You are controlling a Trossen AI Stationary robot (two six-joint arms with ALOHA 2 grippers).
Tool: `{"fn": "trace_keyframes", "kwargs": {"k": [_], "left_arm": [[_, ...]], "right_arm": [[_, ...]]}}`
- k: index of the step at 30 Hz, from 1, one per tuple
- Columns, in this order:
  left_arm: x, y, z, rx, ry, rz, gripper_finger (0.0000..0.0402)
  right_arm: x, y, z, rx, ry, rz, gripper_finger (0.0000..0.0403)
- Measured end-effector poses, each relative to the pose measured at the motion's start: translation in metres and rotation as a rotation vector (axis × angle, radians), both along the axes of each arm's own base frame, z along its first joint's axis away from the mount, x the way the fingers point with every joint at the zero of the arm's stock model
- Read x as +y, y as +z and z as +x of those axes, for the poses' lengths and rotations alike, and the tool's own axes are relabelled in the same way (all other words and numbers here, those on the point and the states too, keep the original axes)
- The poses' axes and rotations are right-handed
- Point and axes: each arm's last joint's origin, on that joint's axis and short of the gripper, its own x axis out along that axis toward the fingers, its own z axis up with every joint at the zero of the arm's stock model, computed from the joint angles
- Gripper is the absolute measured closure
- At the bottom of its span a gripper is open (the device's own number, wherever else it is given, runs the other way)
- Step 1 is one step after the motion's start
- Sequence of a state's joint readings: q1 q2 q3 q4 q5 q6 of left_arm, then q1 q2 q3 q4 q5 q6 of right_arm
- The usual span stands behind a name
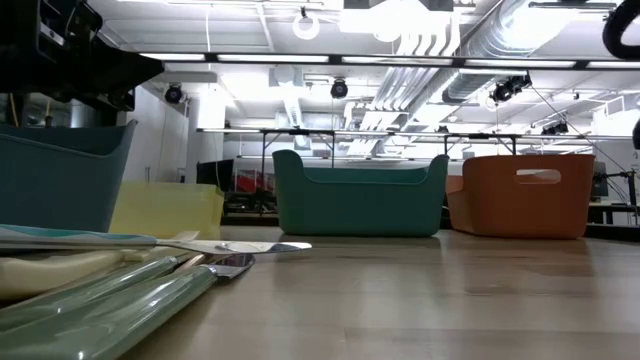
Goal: Sort silverware by color (type)
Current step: Put the blue patterned knife into the orange bin
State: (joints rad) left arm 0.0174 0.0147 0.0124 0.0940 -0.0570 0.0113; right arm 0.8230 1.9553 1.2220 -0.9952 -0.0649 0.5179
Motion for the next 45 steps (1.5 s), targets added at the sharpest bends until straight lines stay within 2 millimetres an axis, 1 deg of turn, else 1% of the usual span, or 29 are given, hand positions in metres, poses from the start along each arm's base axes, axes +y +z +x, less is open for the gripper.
{"fn": "trace_keyframes", "kwargs": {"k": [3, 5, 8, 11, 13, 18, 22, 25, 37, 41, 45], "left_arm": [[0.000, 0.000, 0.000, 0.000, 0.000, 0.000, 0.0398], [0.000, 0.000, 0.000, 0.000, 0.000, 0.000, 0.0398], [0.000, 0.000, 0.000, 0.000, 0.000, 0.000, 0.0398], [0.000, 0.000, 0.000, 0.000, 0.000, 0.000, 0.0398], [0.000, 0.000, 0.000, 0.000, 0.000, 0.000, 0.0398], [0.000, 0.000, 0.000, 0.000, 0.000, 0.000, 0.0398], [0.000, 0.000, 0.000, 0.000, 0.000, 0.000, 0.0398], [0.000, 0.000, 0.000, 0.000, 0.000, 0.000, 0.0398], [0.000, 0.002, 0.000, -0.020, 0.003, 0.018, 0.0398], [0.000, 0.003, 0.000, -0.023, 0.012, 0.087, 0.0398], [0.000, 0.003, 0.000, -0.021, 0.014, 0.096, 0.0398]], "right_arm": [[-0.002, -0.003, -0.002, -0.002, -0.001, -0.017, 0.0247], [-0.002, -0.003, -0.001, -0.005, 0.009, -0.016, 0.0265], [-0.004, -0.004, 0.002, 0.002, 0.016, -0.003, 0.0310], [-0.008, -0.004, 0.005, 0.012, 0.017, 0.006, 0.0370], [-0.011, -0.004, 0.008, 0.019, 0.021, 0.002, 0.0387], [-0.017, -0.005, 0.012, 0.018, 0.028, -0.009, 0.0367], [-0.021, -0.005, 0.015, 0.016, 0.052, -0.016, 0.0389], [-0.025, -0.005, 0.017, 0.018, 0.048, -0.028, 0.0389], [-0.029, -0.005, 0.019, 0.010, 0.054, -0.057, 0.0389], [-0.032, 0.000, 0.022, -0.008, 0.063, -0.062, 0.0389], [-0.039, 0.009, 0.030, -0.093, 0.080, -0.128, 0.0389]]}}
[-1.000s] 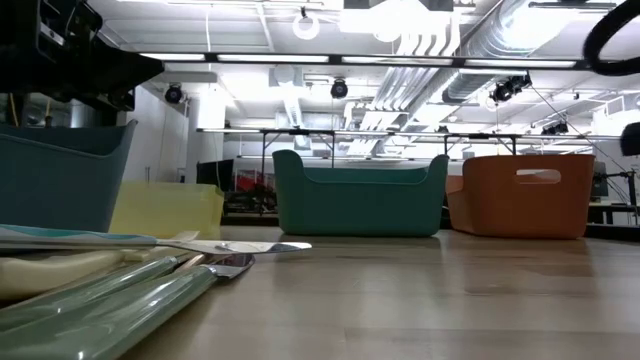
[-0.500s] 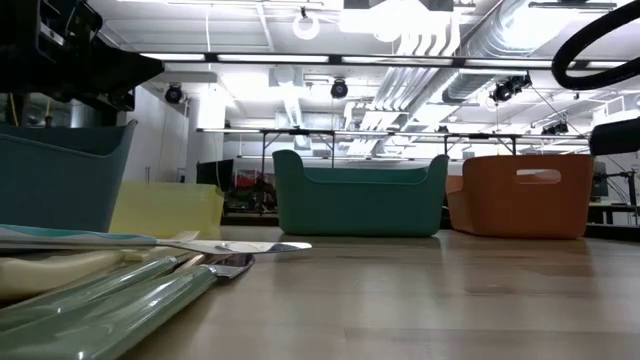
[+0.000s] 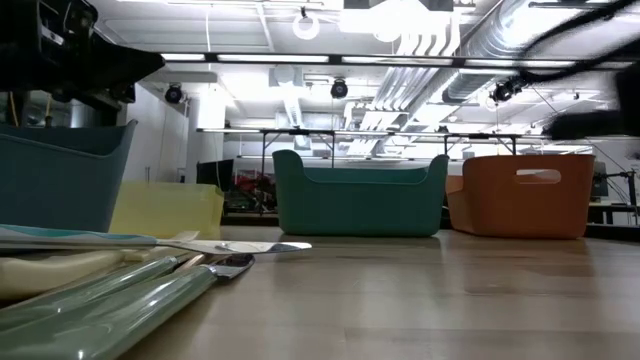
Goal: Sort silverware by color (type)
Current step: Put the blue patterned knife into the orange bin
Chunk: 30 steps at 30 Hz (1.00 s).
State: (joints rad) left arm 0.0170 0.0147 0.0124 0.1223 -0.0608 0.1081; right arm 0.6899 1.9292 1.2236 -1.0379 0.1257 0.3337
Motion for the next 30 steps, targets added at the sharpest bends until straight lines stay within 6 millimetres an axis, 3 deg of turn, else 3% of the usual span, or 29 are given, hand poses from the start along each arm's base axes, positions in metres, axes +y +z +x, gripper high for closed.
{"fn": "trace_keyframes", "kwargs": {"k": [13, 19, 30], "left_arm": [[0.000, 0.000, 0.000, 0.002, 0.000, -0.001, 0.0398], [0.000, 0.000, 0.000, 0.001, 0.000, -0.001, 0.0398], [0.000, 0.000, 0.000, 0.001, 0.000, 0.000, 0.0398]], "right_arm": [[-0.027, 0.018, 0.019, -0.115, -0.028, -0.056, 0.0389], [-0.029, 0.025, 0.019, -0.142, -0.008, -0.067, 0.0389], [-0.039, 0.060, 0.013, -0.312, -0.047, -0.124, 0.0389]]}}
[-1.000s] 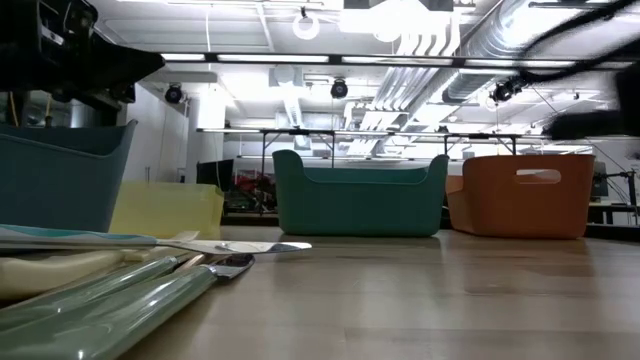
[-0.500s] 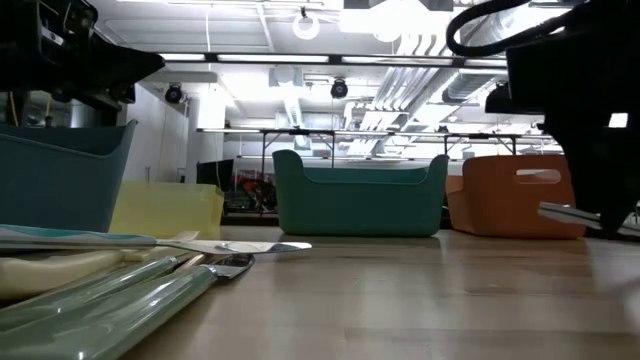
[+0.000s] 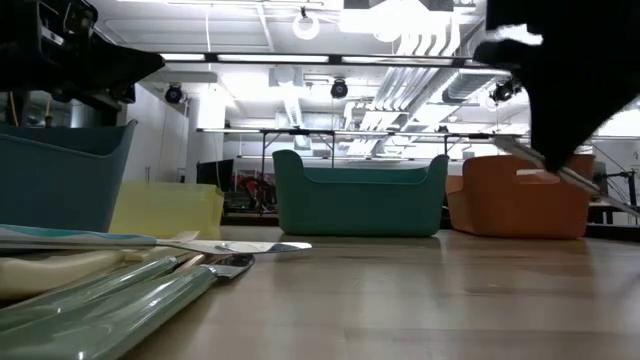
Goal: Sort silverware by color (type)
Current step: Put the blue patterned knife into the orange bin
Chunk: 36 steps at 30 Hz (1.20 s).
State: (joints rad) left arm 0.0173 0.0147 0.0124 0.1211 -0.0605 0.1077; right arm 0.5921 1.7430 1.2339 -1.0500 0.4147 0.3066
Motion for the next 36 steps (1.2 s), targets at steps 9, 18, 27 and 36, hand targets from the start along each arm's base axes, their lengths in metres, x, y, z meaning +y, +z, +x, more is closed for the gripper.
{"fn": "trace_keyframes", "kwargs": {"k": [9, 18, 27, 36], "left_arm": [[0.000, 0.000, 0.000, 0.000, 0.000, 0.000, 0.0398], [0.000, 0.000, 0.000, -0.005, -0.001, -0.004, 0.0398], [0.000, 0.010, -0.002, -0.109, -0.030, -0.106, 0.0398], [0.000, 0.023, 0.002, -0.235, -0.054, -0.157, 0.0399]], "right_arm": [[-0.023, 0.054, -0.011, -0.309, -0.121, -0.033, 0.0389], [-0.050, 0.133, -0.018, -0.834, -0.175, 0.038, 0.0391], [-0.076, 0.126, 0.005, -0.928, -0.137, 0.036, 0.0391], [-0.108, 0.092, 0.021, -1.167, -0.060, 0.202, 0.0391]]}}
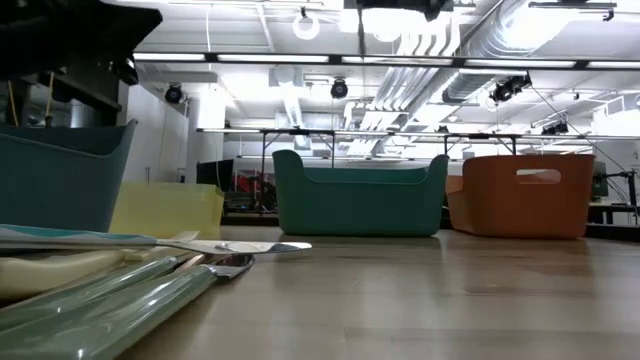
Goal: Sort silverware by color (type)
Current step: Put the blue patterned knife into the orange bin
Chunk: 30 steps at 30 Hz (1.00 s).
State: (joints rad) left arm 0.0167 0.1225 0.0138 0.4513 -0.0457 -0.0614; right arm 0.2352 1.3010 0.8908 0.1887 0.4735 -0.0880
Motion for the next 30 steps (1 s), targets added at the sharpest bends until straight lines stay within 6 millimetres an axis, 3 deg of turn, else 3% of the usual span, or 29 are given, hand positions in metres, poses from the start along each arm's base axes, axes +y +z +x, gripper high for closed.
{"fn": "trace_keyframes", "kwargs": {"k": [7, 13, 16, 23, 30], "left_arm": [[0.003, 0.012, 0.024, 0.116, 0.089, -0.044, 0.0399], [0.008, 0.074, 0.062, 0.121, 0.114, 0.045, 0.0399], [0.007, 0.089, 0.090, 0.214, 0.012, 0.051, 0.0399], [-0.002, 0.064, 0.146, 0.332, -0.070, 0.046, 0.0399], [-0.003, 0.058, 0.160, 0.265, -0.071, 0.043, 0.0399]], "right_arm": [[-0.028, -0.012, 0.003, -0.023, 0.029, 0.010, 0.0391], [-0.038, -0.009, 0.005, -0.046, 0.085, -0.014, 0.0391], [-0.044, -0.009, 0.006, -0.047, 0.127, 0.001, 0.0391], [-0.056, -0.009, 0.006, -0.056, 0.173, 0.043, 0.0391], [-0.055, -0.009, 0.006, -0.058, 0.211, 0.050, 0.0391]]}}
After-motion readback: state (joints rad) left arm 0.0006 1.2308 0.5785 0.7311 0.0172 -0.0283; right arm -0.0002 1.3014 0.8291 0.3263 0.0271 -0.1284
